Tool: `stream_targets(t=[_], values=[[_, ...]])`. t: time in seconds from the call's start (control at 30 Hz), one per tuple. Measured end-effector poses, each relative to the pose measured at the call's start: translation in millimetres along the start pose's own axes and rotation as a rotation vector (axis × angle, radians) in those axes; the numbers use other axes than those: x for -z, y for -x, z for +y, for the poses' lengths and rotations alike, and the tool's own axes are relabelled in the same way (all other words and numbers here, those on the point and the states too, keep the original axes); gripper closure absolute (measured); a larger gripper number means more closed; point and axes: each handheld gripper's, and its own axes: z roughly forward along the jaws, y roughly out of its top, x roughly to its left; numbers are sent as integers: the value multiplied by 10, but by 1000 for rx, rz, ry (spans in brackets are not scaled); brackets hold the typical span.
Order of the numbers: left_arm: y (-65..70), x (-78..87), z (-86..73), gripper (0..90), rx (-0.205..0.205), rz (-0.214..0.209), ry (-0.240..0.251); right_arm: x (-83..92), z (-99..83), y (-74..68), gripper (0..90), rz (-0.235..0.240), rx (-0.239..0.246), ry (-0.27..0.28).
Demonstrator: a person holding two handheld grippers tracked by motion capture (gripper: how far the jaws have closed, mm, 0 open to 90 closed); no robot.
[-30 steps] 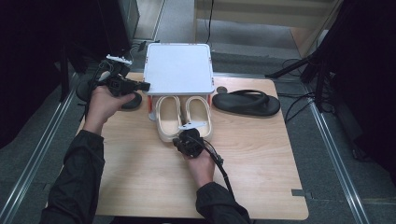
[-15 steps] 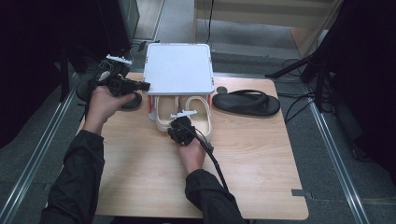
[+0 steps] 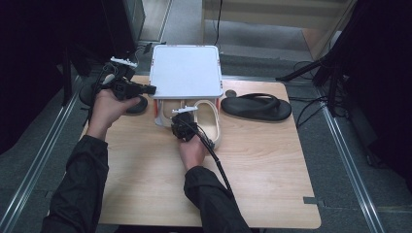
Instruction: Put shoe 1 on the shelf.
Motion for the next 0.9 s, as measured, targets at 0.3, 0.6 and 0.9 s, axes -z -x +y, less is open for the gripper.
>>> stream_targets(t=[0.3,0.6,0.9], values=[[1,1,0,898,-1,1,0,-100,78,-56,900,3,-17,-13],[4,-1,-1,898,-3,8,3,-108,91,-51,900,13,-27,-16],[-5,2,-2,898,0,2,3,172,42,-22,900,29,8,5]])
